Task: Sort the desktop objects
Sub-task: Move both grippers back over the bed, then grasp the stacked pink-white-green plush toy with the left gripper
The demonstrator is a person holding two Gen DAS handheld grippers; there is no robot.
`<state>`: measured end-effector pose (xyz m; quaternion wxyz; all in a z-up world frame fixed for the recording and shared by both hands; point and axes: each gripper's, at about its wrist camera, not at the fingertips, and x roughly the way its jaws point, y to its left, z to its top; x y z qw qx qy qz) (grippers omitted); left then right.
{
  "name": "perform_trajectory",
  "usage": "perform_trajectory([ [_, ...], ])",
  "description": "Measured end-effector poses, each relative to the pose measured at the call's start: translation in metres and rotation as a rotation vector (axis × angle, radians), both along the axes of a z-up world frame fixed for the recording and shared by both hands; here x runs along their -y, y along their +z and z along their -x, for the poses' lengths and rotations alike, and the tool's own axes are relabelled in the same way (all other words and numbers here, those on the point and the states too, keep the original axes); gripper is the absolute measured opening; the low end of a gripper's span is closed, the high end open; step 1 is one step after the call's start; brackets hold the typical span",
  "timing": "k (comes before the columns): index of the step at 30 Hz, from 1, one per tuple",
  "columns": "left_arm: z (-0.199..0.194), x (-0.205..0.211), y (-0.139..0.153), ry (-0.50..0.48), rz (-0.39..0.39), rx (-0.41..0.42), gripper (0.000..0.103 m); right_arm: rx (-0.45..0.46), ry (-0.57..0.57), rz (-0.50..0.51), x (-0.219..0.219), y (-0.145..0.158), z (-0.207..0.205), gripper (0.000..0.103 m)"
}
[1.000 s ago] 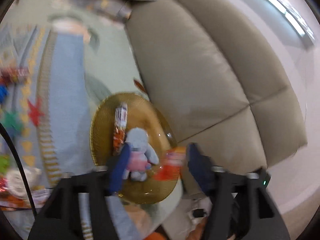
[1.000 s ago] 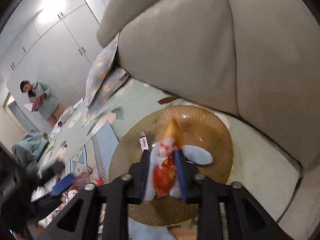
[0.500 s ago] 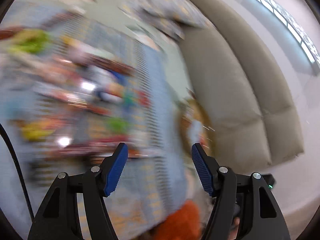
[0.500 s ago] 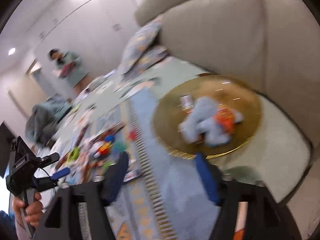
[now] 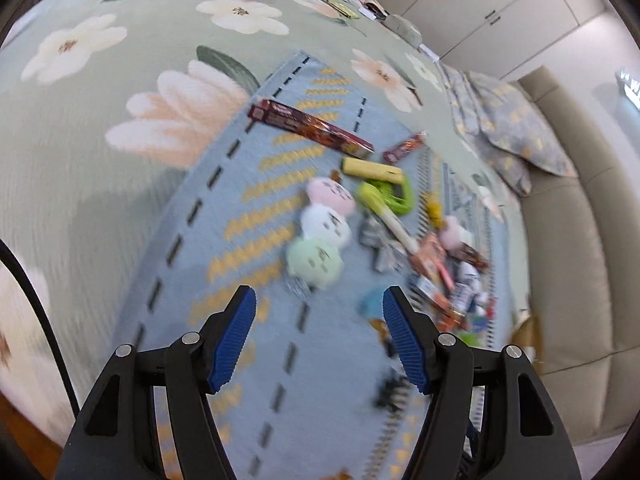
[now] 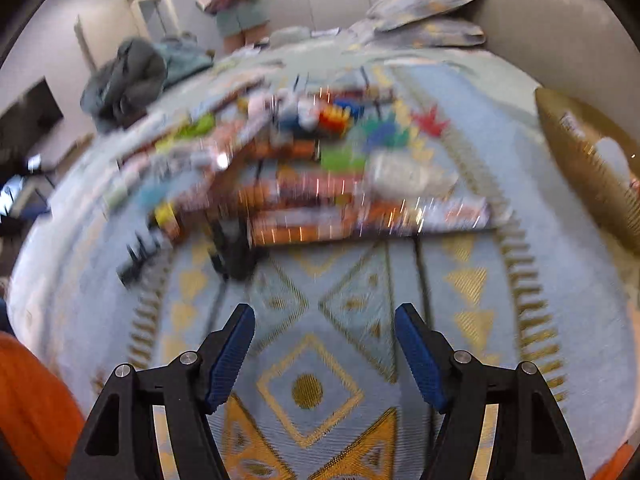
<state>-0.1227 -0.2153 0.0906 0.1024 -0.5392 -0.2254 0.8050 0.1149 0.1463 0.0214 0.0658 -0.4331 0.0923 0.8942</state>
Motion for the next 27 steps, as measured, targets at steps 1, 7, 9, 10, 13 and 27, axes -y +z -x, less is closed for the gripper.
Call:
perform_trajectory([
  [1, 0.011, -0.004, -0.005, -0.014, 0.002, -0.011, 0.064, -0.049, 0.014, -0.034, 0.004, -0.002, -0.005, 0.077],
  [7, 0.061, -0.050, -0.029, -0.240, 0.094, -0.037, 0.064, -0.047, 0.067, -0.060, 0.007, -0.011, 0.002, 0.103],
  [9, 0.075, -0.062, -0.037, -0.246, 0.193, -0.039, 0.064, -0.053, 0.069, -0.059, 0.006, -0.011, 0.001, 0.103],
  [10, 0.078, -0.065, -0.040, -0.243, 0.226, -0.030, 0.064, -0.053, 0.069, -0.069, 0.007, -0.011, 0.001, 0.103],
  [13, 0.079, -0.075, -0.054, -0.284, 0.249, -0.001, 0.064, -0.058, 0.069, -0.065, 0.006, -0.011, 0.001, 0.103],
  [27, 0.021, -0.081, -0.001, -0.277, 0.263, -0.166, 0.038, -0.088, 0.075, -0.043, 0.004, -0.012, -0.002, 0.103],
])
